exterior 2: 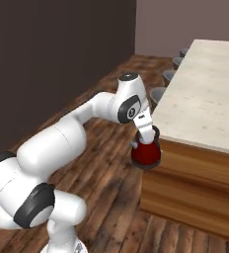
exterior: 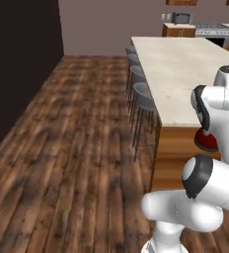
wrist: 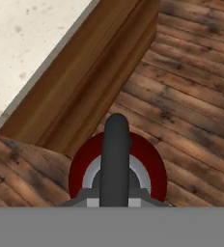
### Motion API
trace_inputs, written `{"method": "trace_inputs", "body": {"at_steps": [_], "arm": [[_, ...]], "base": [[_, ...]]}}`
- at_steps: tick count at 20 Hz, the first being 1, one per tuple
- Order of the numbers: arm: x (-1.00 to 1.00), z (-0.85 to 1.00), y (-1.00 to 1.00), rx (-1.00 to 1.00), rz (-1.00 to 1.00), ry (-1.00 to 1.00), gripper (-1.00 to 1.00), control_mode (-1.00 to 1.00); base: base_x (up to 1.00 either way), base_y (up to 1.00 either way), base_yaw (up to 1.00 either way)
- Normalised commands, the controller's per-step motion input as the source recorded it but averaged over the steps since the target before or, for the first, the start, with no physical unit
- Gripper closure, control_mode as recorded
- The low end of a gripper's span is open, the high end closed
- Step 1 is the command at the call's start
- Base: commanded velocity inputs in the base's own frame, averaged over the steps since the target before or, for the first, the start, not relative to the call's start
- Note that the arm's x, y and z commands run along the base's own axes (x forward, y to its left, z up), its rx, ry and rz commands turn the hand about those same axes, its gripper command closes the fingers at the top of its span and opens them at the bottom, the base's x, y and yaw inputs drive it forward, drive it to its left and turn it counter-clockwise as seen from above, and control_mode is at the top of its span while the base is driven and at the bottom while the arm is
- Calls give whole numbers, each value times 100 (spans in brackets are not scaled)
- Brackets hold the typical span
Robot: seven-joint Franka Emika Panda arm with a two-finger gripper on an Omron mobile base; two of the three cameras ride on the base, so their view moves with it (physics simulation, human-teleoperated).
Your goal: The kettle is done boiling. Turn off the stove, then wait for 300 timesteps before moving the kettle to the dining table.
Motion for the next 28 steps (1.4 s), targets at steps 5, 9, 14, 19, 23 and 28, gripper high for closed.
{"method": "trace_inputs", "body": {"at_steps": [5,9,14,19,23,28], "arm": [[0,0,0,0,0,0,100,100],[0,0,0,0,0,0,100,100],[0,0,0,0,0,0,100,100],[0,0,0,0,0,0,100,100],[0,0,0,0,0,0,100,100],[0,0,0,0,0,0,100,100]], "base": [[64,85,-39],[70,78,-40],[70,66,-39],[72,50,-36],[77,46,-37],[79,56,-37]]}}
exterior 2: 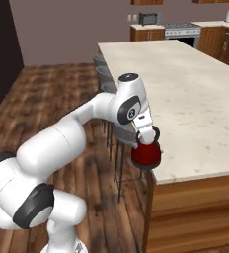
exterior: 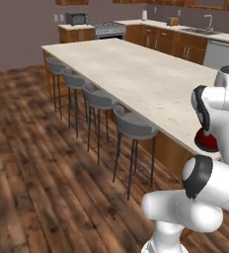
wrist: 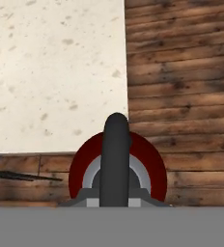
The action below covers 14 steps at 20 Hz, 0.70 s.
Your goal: The kettle is done boiling. Turn off the stove, then wait for 300 timesteps before moving the kettle to the dining table.
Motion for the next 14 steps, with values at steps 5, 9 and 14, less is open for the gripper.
{"method": "trace_inputs", "body": {"at_steps": [5,9,14], "arm": [[0,0,0,0,0,0,100,100],[0,0,0,0,0,0,100,100],[0,0,0,0,0,0,100,100]], "base": [[83,71,-37],[80,71,-37],[77,70,-36]]}}
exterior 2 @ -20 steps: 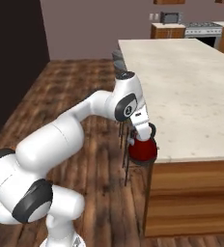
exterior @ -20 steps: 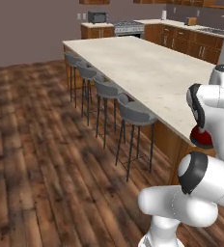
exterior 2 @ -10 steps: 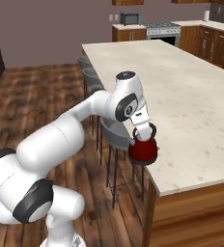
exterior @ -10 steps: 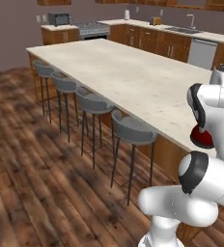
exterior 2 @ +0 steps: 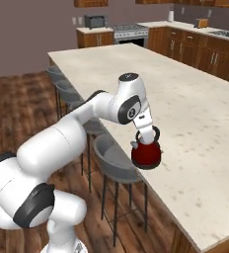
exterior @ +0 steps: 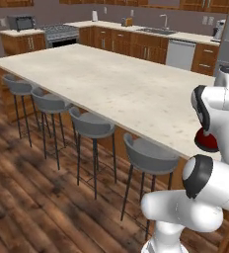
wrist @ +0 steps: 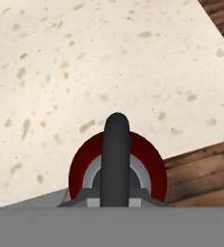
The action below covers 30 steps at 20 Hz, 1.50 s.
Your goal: The kettle is done boiling. Turn off the stove, then wait for 300 timesteps before moving the kettle to the dining table.
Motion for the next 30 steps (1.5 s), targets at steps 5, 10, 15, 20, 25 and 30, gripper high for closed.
{"method": "trace_inputs", "body": {"at_steps": [5,10,15,20,25,30], "arm": [[0,0,0,0,0,0,100,100],[0,0,0,0,0,0,100,100],[0,0,0,0,0,0,100,100],[0,0,0,0,0,0,100,100],[0,0,0,0,0,0,100,100],[18,-2,0,0,0,0,100,-100]], "base": [[71,62,-35],[60,36,-27],[39,3,-11],[16,0,0],[18,0,0],[0,0,0]]}}
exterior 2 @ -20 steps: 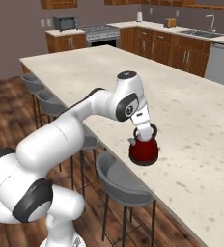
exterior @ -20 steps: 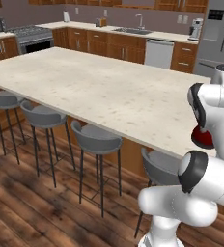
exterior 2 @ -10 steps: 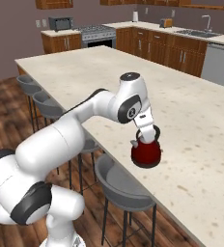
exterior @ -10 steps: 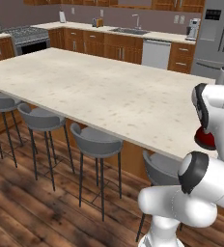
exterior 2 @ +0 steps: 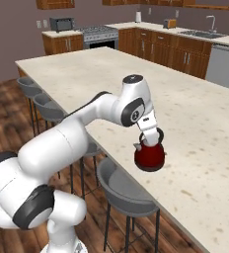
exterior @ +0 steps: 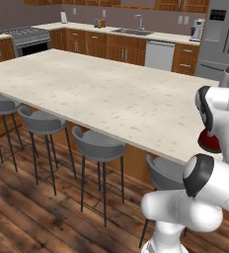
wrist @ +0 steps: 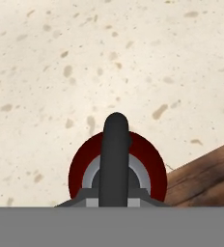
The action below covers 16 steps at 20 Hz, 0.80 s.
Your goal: The kettle is done boiling. Turn off the stove, then wait for 300 timesteps before moving the kettle to the dining table.
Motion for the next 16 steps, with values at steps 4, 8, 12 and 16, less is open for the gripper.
{"method": "trace_inputs", "body": {"at_steps": [4,8,12,16], "arm": [[29,-6,0,0,0,0,100,-100],[33,-10,0,1,0,0,100,-100],[32,-10,0,2,0,0,100,-100],[29,-10,0,2,0,1,100,-100]], "base": [[0,0,0],[0,0,0],[0,0,0],[0,0,0]]}}
